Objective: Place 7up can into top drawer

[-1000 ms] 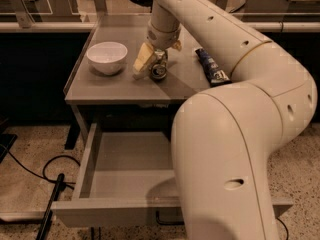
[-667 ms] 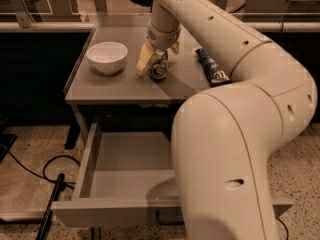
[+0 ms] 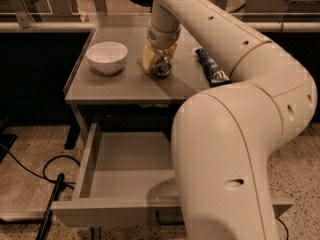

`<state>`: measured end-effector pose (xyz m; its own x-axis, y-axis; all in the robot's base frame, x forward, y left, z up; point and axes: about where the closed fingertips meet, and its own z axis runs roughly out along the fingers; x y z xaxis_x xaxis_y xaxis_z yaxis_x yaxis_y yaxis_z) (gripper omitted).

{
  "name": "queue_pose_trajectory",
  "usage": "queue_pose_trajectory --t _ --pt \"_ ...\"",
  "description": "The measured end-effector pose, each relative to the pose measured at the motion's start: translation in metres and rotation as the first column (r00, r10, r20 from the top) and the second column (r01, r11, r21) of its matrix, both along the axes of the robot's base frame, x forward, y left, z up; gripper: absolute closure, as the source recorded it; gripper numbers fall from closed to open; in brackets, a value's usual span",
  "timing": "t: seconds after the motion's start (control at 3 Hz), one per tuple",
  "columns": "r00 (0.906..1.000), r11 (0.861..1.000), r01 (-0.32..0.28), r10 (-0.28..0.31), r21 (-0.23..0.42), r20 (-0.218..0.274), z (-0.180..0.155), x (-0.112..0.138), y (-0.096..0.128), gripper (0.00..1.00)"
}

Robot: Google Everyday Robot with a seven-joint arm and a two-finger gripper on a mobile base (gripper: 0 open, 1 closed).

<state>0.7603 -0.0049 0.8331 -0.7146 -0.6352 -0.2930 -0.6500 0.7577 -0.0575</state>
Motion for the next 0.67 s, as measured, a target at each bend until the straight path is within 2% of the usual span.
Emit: queue_pose_trajectory --t 0.33,0.67 --pt "1.0 1.0 0.0 0.0 0.0 0.0 0.0 0.0 0.0 0.87" --pt "1.0 1.0 0.0 0.0 0.0 0.0 -0.0001 0.0 0.0 1.0"
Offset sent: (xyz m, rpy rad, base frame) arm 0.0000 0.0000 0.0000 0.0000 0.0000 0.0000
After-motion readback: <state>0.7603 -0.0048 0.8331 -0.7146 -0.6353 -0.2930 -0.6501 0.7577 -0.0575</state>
